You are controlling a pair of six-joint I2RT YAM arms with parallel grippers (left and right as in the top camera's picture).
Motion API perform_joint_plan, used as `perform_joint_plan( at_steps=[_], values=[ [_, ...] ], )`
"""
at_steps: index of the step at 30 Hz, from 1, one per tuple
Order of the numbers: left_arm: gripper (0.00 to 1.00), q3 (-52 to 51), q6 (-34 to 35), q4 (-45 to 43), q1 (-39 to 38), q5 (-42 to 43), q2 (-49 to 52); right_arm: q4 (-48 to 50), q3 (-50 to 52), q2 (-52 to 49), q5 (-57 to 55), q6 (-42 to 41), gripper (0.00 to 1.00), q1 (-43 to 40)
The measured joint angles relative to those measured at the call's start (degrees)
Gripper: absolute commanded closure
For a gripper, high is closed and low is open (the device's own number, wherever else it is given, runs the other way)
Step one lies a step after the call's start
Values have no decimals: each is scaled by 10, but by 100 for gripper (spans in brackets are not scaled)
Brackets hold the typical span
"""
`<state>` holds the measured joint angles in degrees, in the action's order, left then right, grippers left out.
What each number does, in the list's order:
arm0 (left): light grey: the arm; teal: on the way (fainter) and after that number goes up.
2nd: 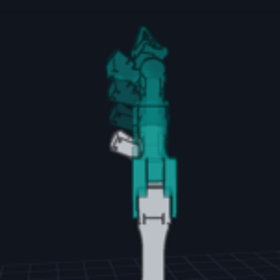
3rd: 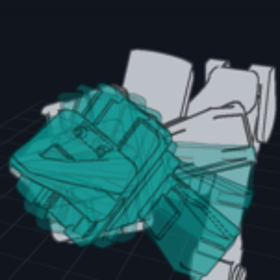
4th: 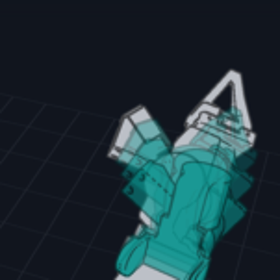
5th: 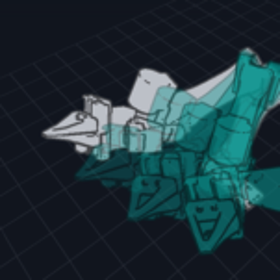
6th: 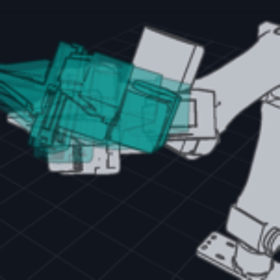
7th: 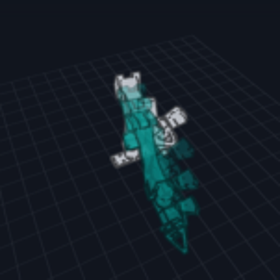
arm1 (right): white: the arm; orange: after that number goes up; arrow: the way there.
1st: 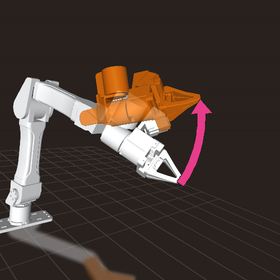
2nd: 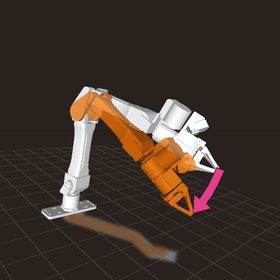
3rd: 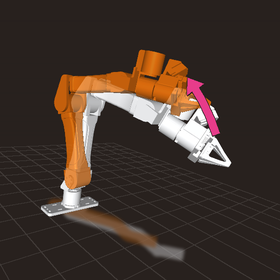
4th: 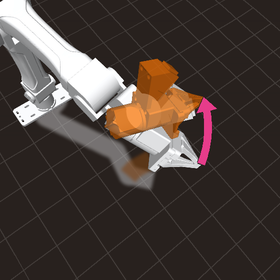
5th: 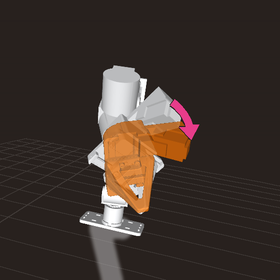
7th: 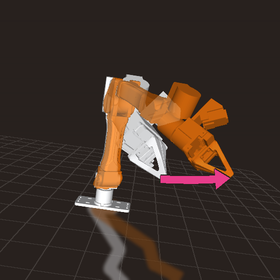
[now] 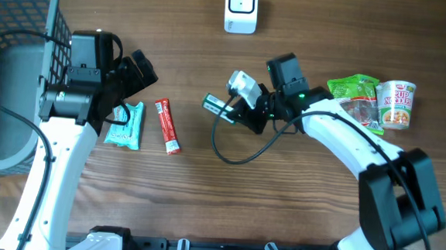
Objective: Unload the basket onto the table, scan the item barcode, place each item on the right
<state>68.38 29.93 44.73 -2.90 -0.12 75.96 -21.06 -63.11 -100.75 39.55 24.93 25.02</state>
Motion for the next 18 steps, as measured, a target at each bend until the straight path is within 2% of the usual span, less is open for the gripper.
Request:
perform_joint_plan(
  at_steps=[5, 12, 18],
  values=[
    [0, 0, 0, 0, 0, 0, 0, 25, 0, 16, 113, -172, 85, 0],
    [0, 0, 0, 0, 0, 0, 0, 45, 0, 16, 196, -395, 83, 0],
    [0, 0, 0, 0, 0, 0, 0, 60, 0, 16, 215, -494, 89, 0]
  ],
)
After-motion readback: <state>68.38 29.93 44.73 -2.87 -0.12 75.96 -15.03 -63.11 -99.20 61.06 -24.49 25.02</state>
